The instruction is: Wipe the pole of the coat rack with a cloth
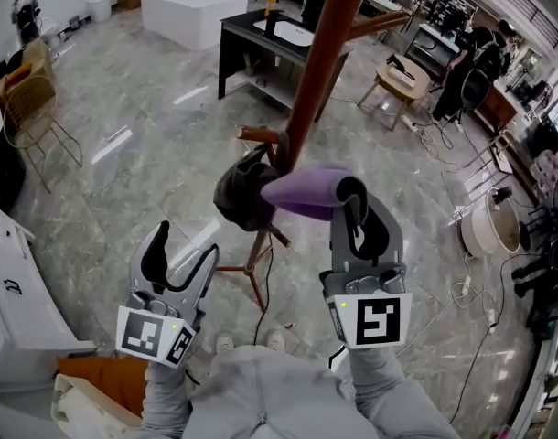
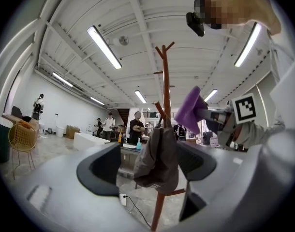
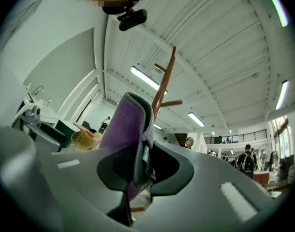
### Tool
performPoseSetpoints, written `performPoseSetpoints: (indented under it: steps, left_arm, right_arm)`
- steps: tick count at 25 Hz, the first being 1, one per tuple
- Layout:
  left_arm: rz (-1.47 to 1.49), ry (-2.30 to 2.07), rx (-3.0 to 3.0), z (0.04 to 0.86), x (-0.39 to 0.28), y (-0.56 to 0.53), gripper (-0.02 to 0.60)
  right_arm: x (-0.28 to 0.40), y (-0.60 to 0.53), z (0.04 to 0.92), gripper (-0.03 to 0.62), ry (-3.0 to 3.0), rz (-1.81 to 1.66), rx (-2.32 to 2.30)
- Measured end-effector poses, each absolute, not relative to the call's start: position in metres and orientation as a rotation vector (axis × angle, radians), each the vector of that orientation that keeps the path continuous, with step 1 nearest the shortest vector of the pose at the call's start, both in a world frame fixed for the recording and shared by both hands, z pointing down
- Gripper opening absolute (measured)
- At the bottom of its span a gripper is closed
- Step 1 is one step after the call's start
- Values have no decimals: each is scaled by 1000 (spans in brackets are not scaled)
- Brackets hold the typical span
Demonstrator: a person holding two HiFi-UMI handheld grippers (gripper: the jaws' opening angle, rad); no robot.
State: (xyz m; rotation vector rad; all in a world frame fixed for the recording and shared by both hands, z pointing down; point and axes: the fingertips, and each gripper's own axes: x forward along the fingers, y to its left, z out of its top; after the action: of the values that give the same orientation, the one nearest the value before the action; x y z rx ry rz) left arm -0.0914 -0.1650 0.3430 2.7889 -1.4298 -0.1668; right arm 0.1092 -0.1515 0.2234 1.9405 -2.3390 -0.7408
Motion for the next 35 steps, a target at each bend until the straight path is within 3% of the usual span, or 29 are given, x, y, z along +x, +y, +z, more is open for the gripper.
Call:
performPoseSetpoints:
  steps: [8,23,35]
  left_arm:
    - [-214,-1475,2778,331,-110,-167,383]
    - [-224,-1526,2726,344,-149,-169,383]
    - [-228,-1510,2708,351,-159,-183,383]
  right_arm:
    - [82,-191,141,51,-2292,-950,1953]
    - [36,-238,200,51,-2236,-731,1845]
    - [-8,-224,176,51,-2434,-747,1743]
